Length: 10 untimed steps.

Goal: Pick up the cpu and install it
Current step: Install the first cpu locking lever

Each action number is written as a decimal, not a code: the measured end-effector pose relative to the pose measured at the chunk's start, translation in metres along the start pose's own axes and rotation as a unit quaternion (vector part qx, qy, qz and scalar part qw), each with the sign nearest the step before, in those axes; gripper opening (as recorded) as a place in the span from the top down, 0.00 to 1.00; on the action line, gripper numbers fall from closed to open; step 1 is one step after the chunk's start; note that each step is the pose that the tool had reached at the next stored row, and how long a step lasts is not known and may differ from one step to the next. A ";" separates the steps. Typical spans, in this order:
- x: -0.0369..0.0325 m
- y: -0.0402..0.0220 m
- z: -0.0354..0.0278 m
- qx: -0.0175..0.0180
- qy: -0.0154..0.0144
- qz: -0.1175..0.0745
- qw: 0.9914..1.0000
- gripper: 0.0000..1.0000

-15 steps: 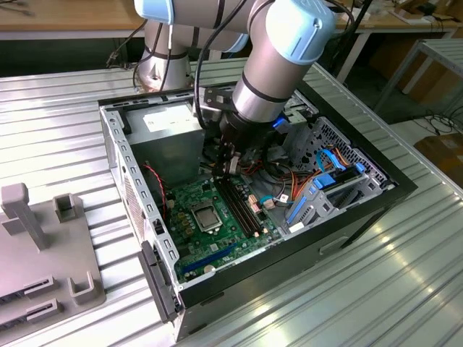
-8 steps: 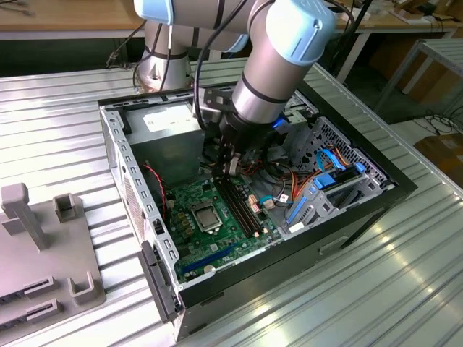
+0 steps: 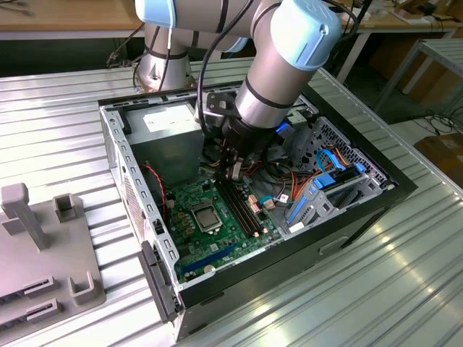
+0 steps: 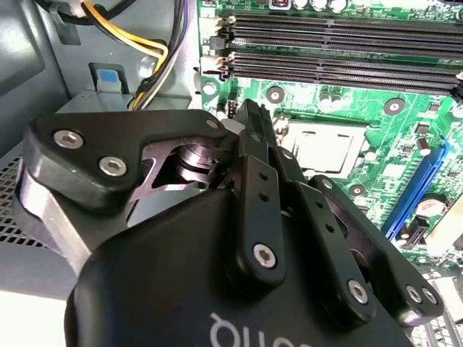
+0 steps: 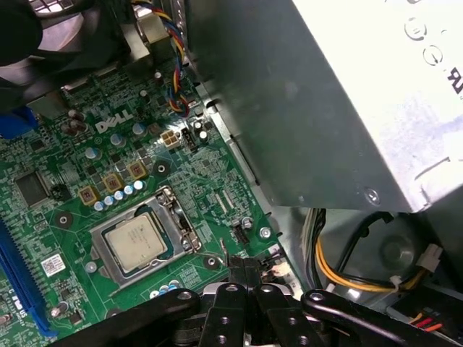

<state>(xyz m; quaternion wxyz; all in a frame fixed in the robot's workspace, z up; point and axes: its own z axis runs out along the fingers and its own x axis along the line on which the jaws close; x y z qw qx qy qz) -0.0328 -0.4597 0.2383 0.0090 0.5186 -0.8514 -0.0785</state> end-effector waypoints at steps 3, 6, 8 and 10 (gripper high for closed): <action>0.0006 0.0008 0.0001 0.000 0.000 -0.003 1.000 0.89; 0.0018 0.0029 0.0003 0.000 0.001 -0.006 1.000 0.89; 0.0021 0.0034 0.0004 0.000 0.001 -0.007 1.000 0.89; 0.0022 0.0035 0.0004 0.000 0.001 -0.008 1.000 0.89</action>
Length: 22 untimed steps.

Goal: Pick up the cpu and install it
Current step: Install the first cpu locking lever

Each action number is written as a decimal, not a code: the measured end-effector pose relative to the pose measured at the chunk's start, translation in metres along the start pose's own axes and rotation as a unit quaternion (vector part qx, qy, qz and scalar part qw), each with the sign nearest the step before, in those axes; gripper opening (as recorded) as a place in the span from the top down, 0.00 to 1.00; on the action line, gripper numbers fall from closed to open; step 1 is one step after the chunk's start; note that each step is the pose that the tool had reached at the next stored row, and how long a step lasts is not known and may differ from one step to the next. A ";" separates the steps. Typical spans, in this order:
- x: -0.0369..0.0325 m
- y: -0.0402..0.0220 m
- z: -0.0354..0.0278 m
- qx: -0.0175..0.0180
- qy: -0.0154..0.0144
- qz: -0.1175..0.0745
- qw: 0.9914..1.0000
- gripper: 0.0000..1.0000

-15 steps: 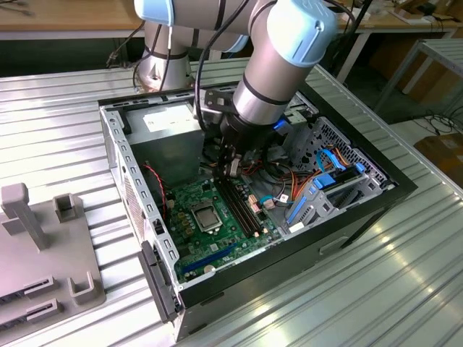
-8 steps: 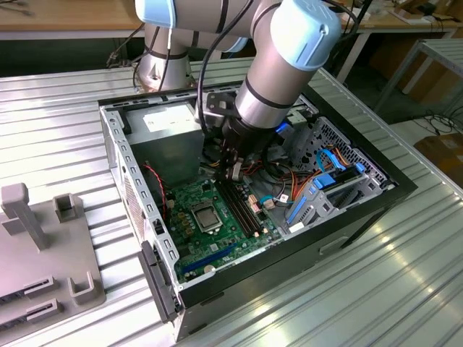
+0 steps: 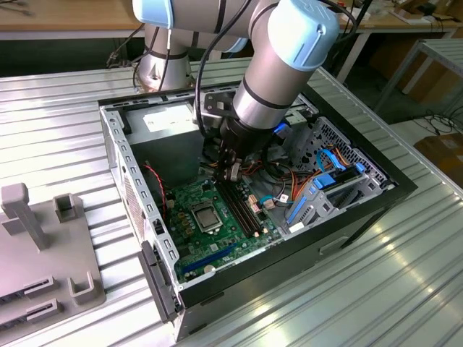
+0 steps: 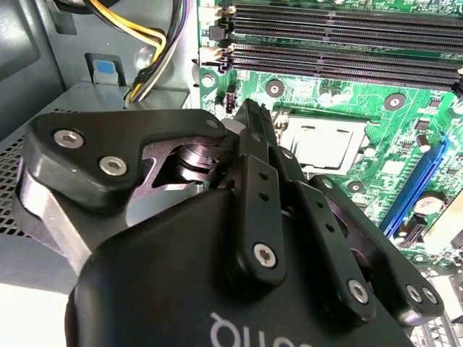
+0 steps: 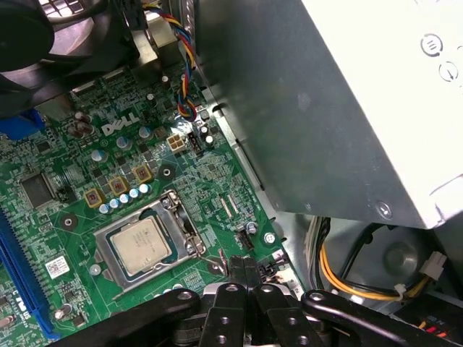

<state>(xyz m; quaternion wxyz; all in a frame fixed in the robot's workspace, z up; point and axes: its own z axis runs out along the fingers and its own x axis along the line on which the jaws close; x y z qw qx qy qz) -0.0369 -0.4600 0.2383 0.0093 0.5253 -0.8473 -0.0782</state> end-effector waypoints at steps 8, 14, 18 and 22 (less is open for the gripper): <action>0.0000 0.0000 0.0000 0.000 0.000 -0.001 1.000 0.89; 0.0000 0.0000 0.0000 0.000 0.000 -0.001 1.000 0.89; 0.0007 -0.0001 0.0000 0.000 0.000 -0.003 1.000 0.89; 0.0025 0.0005 -0.0001 -0.001 0.002 -0.016 1.000 0.89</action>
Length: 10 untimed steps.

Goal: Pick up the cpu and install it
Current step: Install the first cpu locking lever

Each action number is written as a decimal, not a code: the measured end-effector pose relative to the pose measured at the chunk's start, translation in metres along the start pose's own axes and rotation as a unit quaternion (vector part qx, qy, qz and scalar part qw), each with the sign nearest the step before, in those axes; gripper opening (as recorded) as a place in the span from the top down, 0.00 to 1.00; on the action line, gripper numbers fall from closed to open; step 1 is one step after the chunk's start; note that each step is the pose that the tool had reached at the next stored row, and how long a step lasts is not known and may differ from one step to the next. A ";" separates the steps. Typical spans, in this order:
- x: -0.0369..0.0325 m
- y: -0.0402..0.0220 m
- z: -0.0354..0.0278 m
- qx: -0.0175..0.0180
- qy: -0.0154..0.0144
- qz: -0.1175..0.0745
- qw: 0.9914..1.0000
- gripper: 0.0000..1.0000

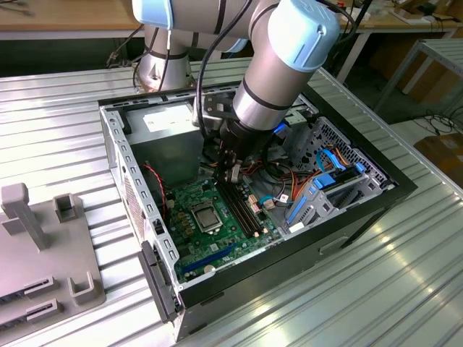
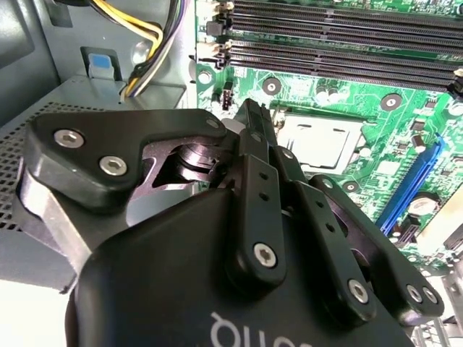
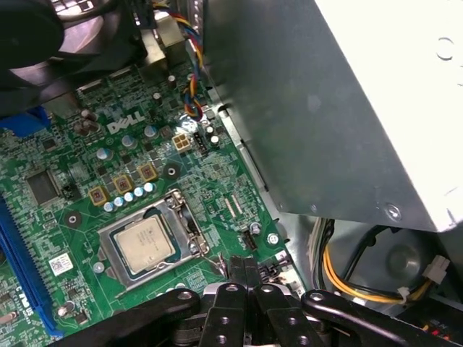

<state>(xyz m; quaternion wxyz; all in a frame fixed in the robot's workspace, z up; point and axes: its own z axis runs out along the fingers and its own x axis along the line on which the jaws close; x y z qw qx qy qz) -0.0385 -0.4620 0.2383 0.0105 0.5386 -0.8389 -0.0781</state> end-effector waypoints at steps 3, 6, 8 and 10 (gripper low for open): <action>0.0008 0.0006 -0.0001 -0.001 0.003 -0.021 1.000 0.89; 0.0010 0.0008 0.0000 -0.003 0.006 -0.044 0.999 0.89; 0.0012 0.0008 -0.0001 -0.004 0.009 -0.058 0.998 0.89; 0.0016 0.0006 0.0000 -0.004 0.010 -0.067 0.998 0.89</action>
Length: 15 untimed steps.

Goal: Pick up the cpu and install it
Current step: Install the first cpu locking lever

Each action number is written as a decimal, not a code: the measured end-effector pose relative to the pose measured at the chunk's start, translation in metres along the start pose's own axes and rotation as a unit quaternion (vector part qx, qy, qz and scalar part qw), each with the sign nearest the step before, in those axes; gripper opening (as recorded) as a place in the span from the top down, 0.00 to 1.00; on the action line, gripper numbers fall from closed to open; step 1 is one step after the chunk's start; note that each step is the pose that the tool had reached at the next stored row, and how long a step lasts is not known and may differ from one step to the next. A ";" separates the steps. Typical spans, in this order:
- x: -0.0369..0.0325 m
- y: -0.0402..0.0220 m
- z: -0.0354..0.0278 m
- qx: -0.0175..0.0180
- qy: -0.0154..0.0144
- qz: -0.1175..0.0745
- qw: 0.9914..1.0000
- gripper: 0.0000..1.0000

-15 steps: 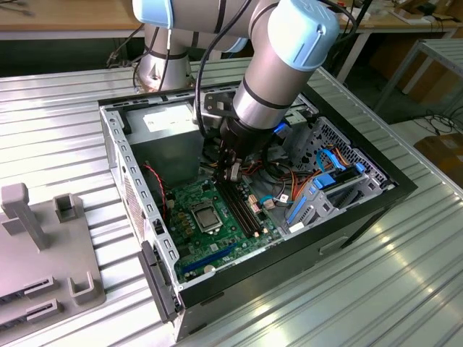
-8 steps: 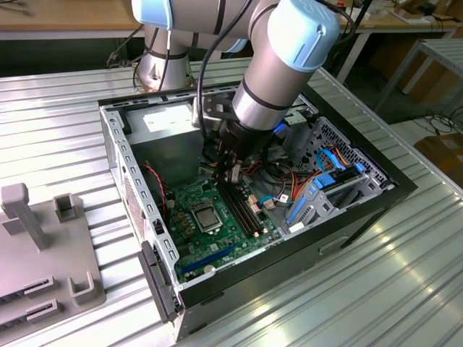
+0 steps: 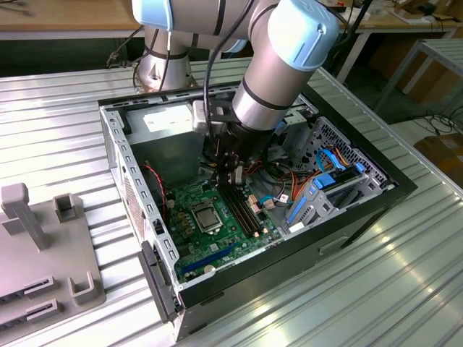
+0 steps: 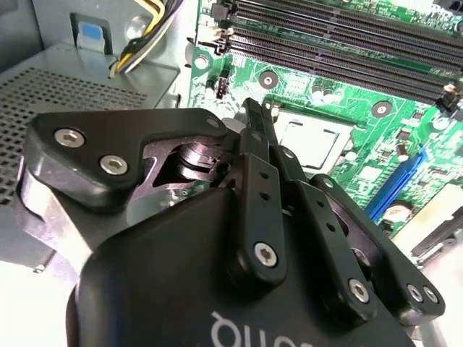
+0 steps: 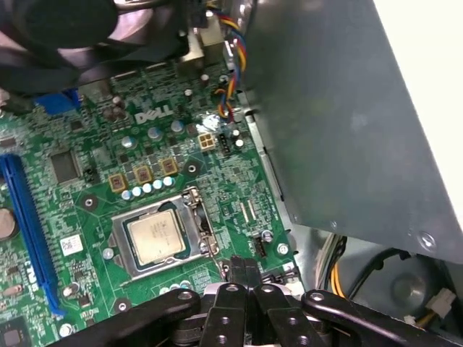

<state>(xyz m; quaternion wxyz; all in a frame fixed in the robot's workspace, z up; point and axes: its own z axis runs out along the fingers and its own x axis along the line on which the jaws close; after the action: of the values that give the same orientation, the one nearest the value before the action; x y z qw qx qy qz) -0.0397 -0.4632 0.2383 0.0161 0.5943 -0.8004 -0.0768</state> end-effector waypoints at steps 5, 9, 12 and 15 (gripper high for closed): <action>0.0018 -0.0004 -0.0001 0.001 0.002 -0.012 1.000 0.89; 0.0024 -0.0002 -0.0001 0.005 0.002 -0.022 1.000 0.89; 0.0029 0.0005 0.0000 0.008 0.002 -0.032 0.999 0.89; 0.0036 0.0021 0.0001 0.010 0.003 -0.040 0.999 0.89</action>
<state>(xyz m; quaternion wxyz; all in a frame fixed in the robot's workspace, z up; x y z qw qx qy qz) -0.0428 -0.4660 0.2382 0.0095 0.6260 -0.7768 -0.0677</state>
